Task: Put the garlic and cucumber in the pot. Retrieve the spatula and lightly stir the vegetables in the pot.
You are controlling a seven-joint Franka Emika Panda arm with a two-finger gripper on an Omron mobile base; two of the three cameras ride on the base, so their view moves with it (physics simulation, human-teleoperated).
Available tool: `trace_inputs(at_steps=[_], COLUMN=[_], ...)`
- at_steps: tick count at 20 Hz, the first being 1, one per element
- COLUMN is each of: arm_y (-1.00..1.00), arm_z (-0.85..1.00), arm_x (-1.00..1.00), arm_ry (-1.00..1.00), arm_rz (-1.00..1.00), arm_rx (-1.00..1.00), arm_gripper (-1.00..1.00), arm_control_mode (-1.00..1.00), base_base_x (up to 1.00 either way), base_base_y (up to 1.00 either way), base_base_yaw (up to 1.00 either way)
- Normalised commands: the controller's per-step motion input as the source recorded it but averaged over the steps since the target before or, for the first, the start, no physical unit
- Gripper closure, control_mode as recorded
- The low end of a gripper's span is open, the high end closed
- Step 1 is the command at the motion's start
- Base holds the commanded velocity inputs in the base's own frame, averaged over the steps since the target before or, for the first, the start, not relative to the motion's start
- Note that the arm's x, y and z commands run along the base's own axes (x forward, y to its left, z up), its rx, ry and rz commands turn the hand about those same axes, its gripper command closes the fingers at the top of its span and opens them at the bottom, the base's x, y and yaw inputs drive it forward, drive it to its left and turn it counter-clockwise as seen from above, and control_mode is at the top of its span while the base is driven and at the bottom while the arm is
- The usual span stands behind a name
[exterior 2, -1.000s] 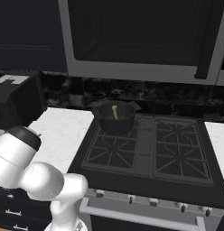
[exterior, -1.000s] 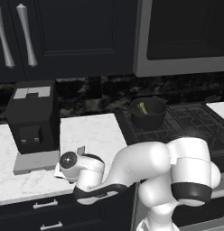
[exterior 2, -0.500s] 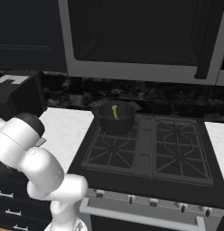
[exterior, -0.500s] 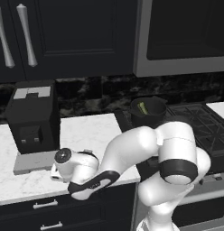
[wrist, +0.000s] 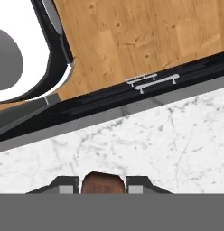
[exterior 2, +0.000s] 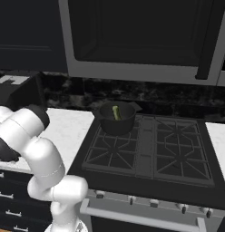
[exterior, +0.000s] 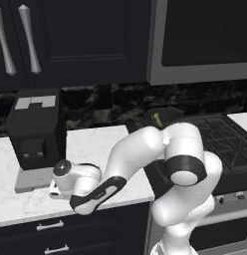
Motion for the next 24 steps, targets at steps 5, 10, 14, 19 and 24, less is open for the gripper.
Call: trace_inputs(at_steps=[5, 10, 14, 19, 24], arm_y=[-0.04, -0.26, -0.72, -1.0, -1.0], arm_z=[-0.34, 0.28, 0.98, 1.0, 1.0], arm_x=[0.0, -0.43, -0.99, -0.8, -0.16], arm_ry=[-0.11, -0.16, -0.17, -0.08, 0.0], arm_rz=[0.0, 0.0, -0.01, -0.06, -0.09], arm_rx=[-0.06, 0.03, 0.25, 0.43, 0.54], arm_gripper=[1.0, 1.0, 1.0, 1.0, 1.0], arm_control_mode=[-1.0, -1.0, -1.0, -1.0, -1.0], base_base_x=[0.0, 0.0, 0.0, 0.0, 0.0], base_base_y=[0.0, 0.0, 0.0, 0.0, 0.0], base_base_yaw=[0.0, 0.0, 0.0, 0.0, 0.0])
